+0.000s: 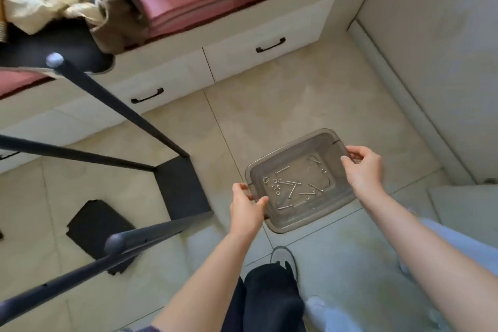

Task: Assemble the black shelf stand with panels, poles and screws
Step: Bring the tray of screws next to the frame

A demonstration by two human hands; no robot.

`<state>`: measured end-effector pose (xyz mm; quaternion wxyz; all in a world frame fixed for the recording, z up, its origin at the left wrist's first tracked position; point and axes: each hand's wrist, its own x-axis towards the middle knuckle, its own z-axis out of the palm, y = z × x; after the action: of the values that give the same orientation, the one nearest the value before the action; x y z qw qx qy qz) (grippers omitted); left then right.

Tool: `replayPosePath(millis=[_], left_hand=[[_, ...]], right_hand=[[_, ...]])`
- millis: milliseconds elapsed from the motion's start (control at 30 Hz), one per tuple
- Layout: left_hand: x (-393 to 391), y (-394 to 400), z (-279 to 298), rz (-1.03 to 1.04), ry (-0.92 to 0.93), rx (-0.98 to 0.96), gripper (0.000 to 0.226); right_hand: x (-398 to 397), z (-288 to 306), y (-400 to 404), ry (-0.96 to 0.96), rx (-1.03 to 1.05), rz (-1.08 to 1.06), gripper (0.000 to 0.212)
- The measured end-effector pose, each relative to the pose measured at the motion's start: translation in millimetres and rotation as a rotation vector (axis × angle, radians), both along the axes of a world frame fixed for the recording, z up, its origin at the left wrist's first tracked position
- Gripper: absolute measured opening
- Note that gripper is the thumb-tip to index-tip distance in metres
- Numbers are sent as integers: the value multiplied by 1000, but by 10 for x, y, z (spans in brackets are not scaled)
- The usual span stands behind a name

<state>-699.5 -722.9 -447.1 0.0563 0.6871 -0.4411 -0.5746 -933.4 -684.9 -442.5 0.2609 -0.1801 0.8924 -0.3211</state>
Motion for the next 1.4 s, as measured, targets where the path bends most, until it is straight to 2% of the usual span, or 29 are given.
replayPosePath(millis=[100, 233, 433, 567, 767, 933, 1033, 1100, 1200, 1300, 1400], left_hand=[[127, -10, -617, -24, 19, 42, 67], [301, -25, -1424, -29, 57, 72, 85], [489, -83, -2243, 97, 193, 86, 63], [582, -5, -2629, 173, 256, 61, 53], [630, 103, -2993, 284, 365, 76, 45], [627, 162, -3117, 284, 394, 120, 46], [633, 134, -3132, 233, 348, 179, 49], [655, 46, -3132, 142, 263, 162, 56], [694, -193, -3108, 65, 197, 21, 67], [694, -419, -3079, 2, 189, -99, 55], [652, -482, -3108, -66, 233, -113, 34]], right_hand=[[86, -599, -2, -11, 18, 37, 23], [226, -1424, -75, 3, 29, 99, 23], [395, -2461, -314, 37, -13, 187, 25], [460, -2926, -508, 82, -51, 251, 20], [535, -3204, -762, 138, -93, 357, 17], [534, -3271, -814, 136, -99, 413, 19], [527, -3251, -742, 161, -47, 463, 31], [541, -3228, -625, 183, -22, 400, 47], [652, -3257, -349, -67, -21, 128, 63], [836, -3423, -122, -343, -45, 62, 69], [875, -3507, -112, -388, -55, 34, 58]])
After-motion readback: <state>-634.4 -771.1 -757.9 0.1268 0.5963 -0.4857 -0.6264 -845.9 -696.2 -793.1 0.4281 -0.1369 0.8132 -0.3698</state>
